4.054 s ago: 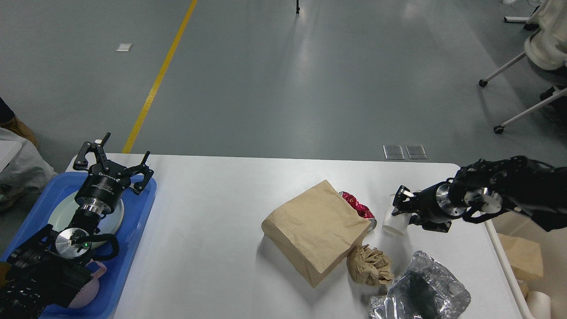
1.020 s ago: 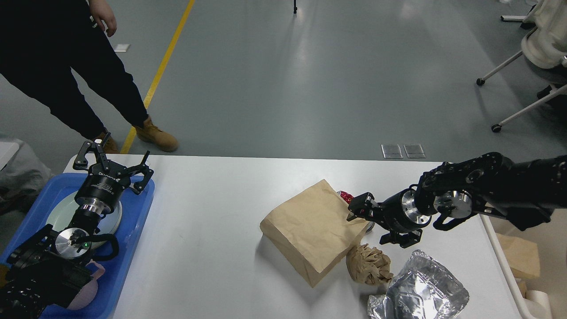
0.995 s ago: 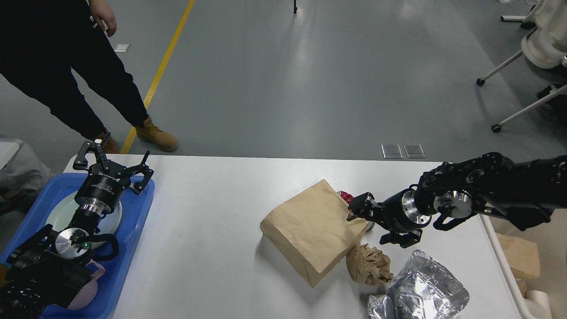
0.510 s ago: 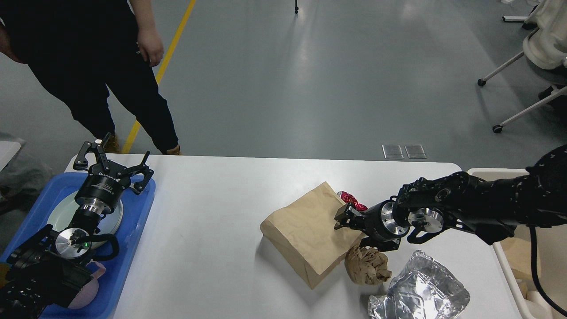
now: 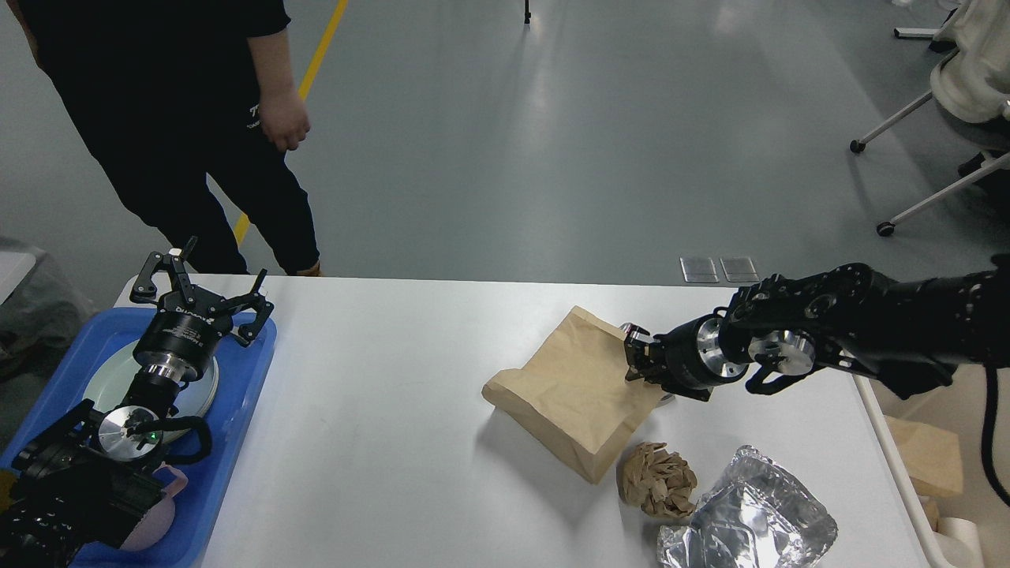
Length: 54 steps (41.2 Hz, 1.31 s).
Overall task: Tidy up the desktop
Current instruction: 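Grasp the brown paper bag holding red items with the right gripper, then carry the paper bag over the white bin and release it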
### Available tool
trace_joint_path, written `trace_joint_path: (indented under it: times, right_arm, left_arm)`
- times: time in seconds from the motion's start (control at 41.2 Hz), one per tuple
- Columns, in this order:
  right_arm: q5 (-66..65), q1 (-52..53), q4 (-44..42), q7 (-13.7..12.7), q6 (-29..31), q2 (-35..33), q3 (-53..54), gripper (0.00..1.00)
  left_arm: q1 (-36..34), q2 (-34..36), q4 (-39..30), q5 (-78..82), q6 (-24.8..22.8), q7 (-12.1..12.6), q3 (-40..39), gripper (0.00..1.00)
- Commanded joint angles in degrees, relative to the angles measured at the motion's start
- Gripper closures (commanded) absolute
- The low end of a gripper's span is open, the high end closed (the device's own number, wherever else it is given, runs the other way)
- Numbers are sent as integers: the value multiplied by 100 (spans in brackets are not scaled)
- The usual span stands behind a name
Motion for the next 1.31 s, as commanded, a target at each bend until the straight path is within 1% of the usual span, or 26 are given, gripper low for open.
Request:
trace_joint_path:
  times: [0.0,0.218,0.364,0.486,0.631,0.655,0.728,0.85,0.874,0.971,0.995,1.117,1.19,1.214,1.262,1.287]
  right_arm:
    - [0,403,383,6,58,-437,14,100]
    - [-17,878,1051,14,128,-1140,-13,100]
    - [-26,1255,1456,14,462,-1702,-13,100]
    - [-35,1668,1518,14,709,-2291,-56,100]
    - [-114,1967,1404,14,726,-2862,-92,100]
    - [-114,2029,1308,14,726,-3020,-100,100]
    - [-123,2047,1132,6,674,-3214,-109,100]
    - [-123,1767,447,6,560,-3311,-468,100]
    - [-105,1487,80,6,455,-3311,-687,100]
    - [-96,678,-687,6,42,-3320,-856,100]
    - [-88,163,-1045,14,-220,-3320,-865,100]
    - [-88,-1106,-1838,14,-688,-3311,-804,100]
    - [-70,-1678,-2260,23,-847,-3259,-716,100]
    - [-61,-1854,-2392,23,-890,-3250,-672,92]
    - [-61,-2196,-2665,23,-987,-3206,-584,56]
    - [-61,-2503,-2901,32,-1083,-3110,-471,28]
  left_arm:
    - [0,6,6,0,-4,0,0,4]
    - [0,5,-3,0,4,0,0,4]
    - [0,6,-3,0,4,0,0,4]
    - [0,6,-3,0,-4,0,0,4]
    - [0,6,-3,0,4,0,0,4]
    - [0,-3,-3,0,-4,0,0,4]
    - [0,6,-3,0,-4,0,0,4]
    - [0,-3,-3,0,-4,0,0,4]
    - [0,5,-3,0,4,0,0,4]
    - [0,-3,-3,0,4,0,0,4]
    - [0,-3,-3,0,4,0,0,4]
    - [0,6,-3,0,-4,0,0,4]
    - [0,5,-3,0,-4,0,0,4]
    - [0,6,6,0,-4,0,0,4]
    - [0,6,6,0,-4,0,0,4]
    - [0,-3,-3,0,-4,0,0,4]
